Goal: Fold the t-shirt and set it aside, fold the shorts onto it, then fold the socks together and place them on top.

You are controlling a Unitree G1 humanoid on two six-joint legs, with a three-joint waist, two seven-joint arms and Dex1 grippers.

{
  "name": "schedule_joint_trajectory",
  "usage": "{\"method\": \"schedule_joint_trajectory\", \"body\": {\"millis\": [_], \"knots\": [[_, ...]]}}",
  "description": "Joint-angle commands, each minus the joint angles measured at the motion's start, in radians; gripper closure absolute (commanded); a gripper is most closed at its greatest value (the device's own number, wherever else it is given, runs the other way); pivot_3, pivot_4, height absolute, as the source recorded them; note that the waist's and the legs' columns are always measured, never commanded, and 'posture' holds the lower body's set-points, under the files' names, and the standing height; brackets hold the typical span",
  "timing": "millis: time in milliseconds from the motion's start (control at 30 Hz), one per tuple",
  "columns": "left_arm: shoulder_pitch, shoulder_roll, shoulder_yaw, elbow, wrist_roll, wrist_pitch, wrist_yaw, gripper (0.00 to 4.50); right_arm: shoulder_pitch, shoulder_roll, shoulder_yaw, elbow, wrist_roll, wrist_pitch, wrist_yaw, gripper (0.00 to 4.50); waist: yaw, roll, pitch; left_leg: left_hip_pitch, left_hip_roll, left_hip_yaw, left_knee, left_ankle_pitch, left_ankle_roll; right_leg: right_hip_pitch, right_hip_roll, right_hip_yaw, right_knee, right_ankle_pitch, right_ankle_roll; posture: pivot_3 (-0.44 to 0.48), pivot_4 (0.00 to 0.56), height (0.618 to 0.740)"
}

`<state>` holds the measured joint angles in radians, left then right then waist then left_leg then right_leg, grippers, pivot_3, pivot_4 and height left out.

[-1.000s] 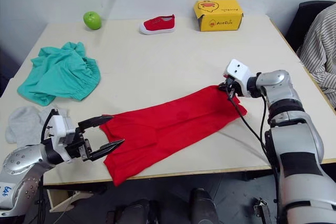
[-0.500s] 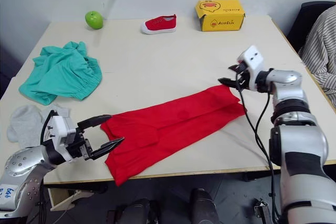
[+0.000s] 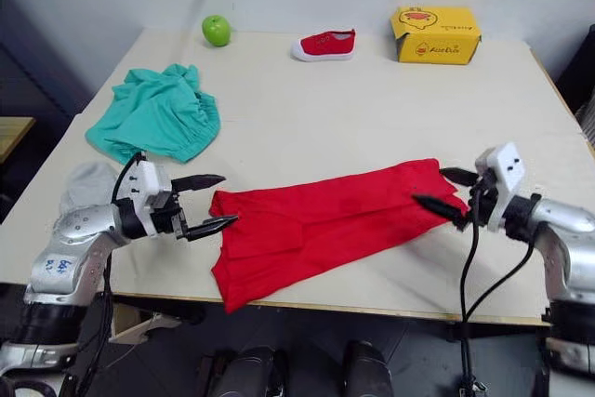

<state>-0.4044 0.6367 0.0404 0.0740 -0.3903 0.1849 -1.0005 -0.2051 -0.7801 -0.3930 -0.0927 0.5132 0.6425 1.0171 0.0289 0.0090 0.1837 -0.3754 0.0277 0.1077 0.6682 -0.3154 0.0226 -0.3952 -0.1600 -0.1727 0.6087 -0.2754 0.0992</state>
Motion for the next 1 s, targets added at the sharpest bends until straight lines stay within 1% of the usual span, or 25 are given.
{"method": "schedule_joint_trajectory", "body": {"millis": [33, 100, 167, 267, 333, 433, 600, 667, 733, 767, 867, 933, 967, 1000], "knots": [[-0.195, -0.049, -0.071, 0.213, 0.093, -0.054, -0.013, 0.00, 0.141, 0.011, -0.150, -0.283, 0.258, 0.332, -0.117, 0.02, 0.004, -0.003, 0.000, 0.000, 0.000, 0.000, 0.000, 0.000, 0.000, 0.000, 0.000, 0.000, -0.002, 0.000, 0.000, 0.000, 0.150, 0.740], [-0.307, -0.092, -0.099, 0.363, 0.127, -0.052, -0.015, 0.00, 0.187, 0.037, -0.206, -0.349, 0.368, 0.481, -0.214, 0.02, 0.009, -0.006, 0.000, -0.001, 0.000, 0.000, 0.001, -0.001, 0.000, 0.000, 0.001, 0.000, -0.001, 0.000, 0.000, 0.000, 0.150, 0.740], [-0.401, -0.131, -0.125, 0.521, 0.180, -0.118, -0.018, 0.00, 0.225, 0.053, -0.217, -0.389, 0.403, 0.552, -0.285, 0.02, 0.001, -0.007, 0.000, -0.001, 0.001, 0.001, 0.001, -0.001, 0.000, 0.000, 0.001, 0.001, 0.000, 0.001, 0.001, 0.000, 0.150, 0.740], [-0.508, -0.180, -0.154, 0.733, 0.242, -0.181, -0.023, 0.00, 0.266, 0.076, -0.179, -0.409, 0.388, 0.581, -0.367, 0.02, -0.010, -0.009, 0.000, 0.000, 0.001, 0.005, -0.001, -0.002, 0.001, 0.000, 0.003, 0.003, -0.003, 0.002, 0.001, 0.000, 0.150, 0.740], [-0.560, -0.207, -0.167, 0.853, 0.275, -0.223, -0.034, 0.00, 0.253, 0.123, -0.149, -0.400, 0.381, 0.574, -0.428, 0.02, -0.015, -0.011, 0.000, 0.000, 0.001, 0.008, -0.001, -0.003, 0.000, -0.001, 0.008, 0.005, -0.006, 0.002, 0.002, 0.000, 0.150, 0.740], [-0.600, -0.231, -0.182, 0.954, 0.313, -0.243, -0.053, 0.00, 0.228, 0.156, -0.055, -0.383, 0.316, 0.523, -0.482, 0.02, -0.022, -0.012, 0.001, -0.001, 0.002, 0.010, -0.002, -0.003, -0.001, -0.004, 0.010, 0.008, -0.006, 0.002, 0.001, 0.000, 0.150, 0.740], [-0.613, -0.242, -0.179, 1.008, 0.344, -0.254, -0.089, 0.00, 0.166, 0.202, 0.051, -0.321, 0.250, 0.475, -0.537, 0.02, -0.032, -0.018, -0.001, 0.000, 0.004, 0.012, -0.001, -0.003, -0.001, -0.006, 0.010, 0.011, -0.004, 0.002, 0.002, 0.000, 0.150, 0.740], [-0.609, -0.241, -0.179, 1.014, 0.354, -0.251, -0.104, 0.40, 0.136, 0.225, 0.082, -0.299, 0.244, 0.447, -0.532, 0.41, -0.034, -0.020, -0.002, 0.000, 0.006, 0.012, -0.001, -0.003, -0.001, -0.006, 0.010, 0.012, -0.003, 0.002, 0.002, 0.000, 0.150, 0.740], [-0.601, -0.239, -0.182, 1.009, 0.361, -0.251, -0.125, 0.91, 0.109, 0.244, 0.110, -0.273, 0.228, 0.425, -0.539, 0.95, -0.034, -0.020, -0.002, 0.001, 0.007, 0.013, -0.001, -0.003, -0.001, -0.006, 0.010, 0.012, -0.002, 0.002, 0.002, 0.000, 0.150, 0.740], [-0.597, -0.239, -0.182, 1.005, 0.362, -0.252, -0.133, 1.31, 0.099, 0.247, 0.124, -0.261, 0.214, 0.413, -0.541, 1.39, -0.034, -0.020, -0.002, 0.001, 0.007, 0.013, -0.001, -0.003, -0.001, -0.006, 0.010, 0.012, -0.002, 0.002, 0.002, 0.000, 0.150, 0.740], [-0.577, -0.236, -0.168, 0.971, 0.346, -0.237, -0.176, 2.23, 0.064, 0.260, 0.166, -0.210, 0.166, 0.369, -0.552, 2.39, -0.035, -0.020, -0.002, 0.000, 0.006, 0.014, -0.001, -0.003, -0.001, -0.008, 0.010, 0.013, -0.001, 0.002, 0.002, 0.000, 0.150, 0.740], [-0.544, -0.227, -0.164, 0.923, 0.339, -0.228, -0.195, 2.91, 0.037, 0.270, 0.177, -0.173, 0.141, 0.341, -0.562, 3.18, -0.036, -0.020, -0.002, 0.000, 0.005, 0.015, -0.001, -0.003, -0.001, -0.009, 0.010, 0.014, -0.001, 0.002, 0.002, 0.000, 0.150, 0.740], [-0.527, -0.222, -0.162, 0.898, 0.341, -0.244, -0.184, 3.20, 0.028, 0.270, 0.183, -0.161, 0.129, 0.328, -0.562, 3.50, -0.038, -0.020, -0.002, 0.000, 0.006, 0.015, -0.001, -0.003, -0.001, -0.009, 0.010, 0.014, -0.001, 0.002, 0.002, 0.000, 0.150, 0.740], [-0.511, -0.216, -0.157, 0.868, 0.352, -0.269, -0.144, 3.57, 0.019, 0.266, 0.187, -0.150, 0.118, 0.316, -0.558, 3.91, -0.039, -0.020, -0.002, 0.000, 0.006, 0.015, -0.001, -0.003, -0.001, -0.009, 0.010, 0.015, 0.000, 0.002, 0.002, 0.000, 0.150, 0.740]]}}
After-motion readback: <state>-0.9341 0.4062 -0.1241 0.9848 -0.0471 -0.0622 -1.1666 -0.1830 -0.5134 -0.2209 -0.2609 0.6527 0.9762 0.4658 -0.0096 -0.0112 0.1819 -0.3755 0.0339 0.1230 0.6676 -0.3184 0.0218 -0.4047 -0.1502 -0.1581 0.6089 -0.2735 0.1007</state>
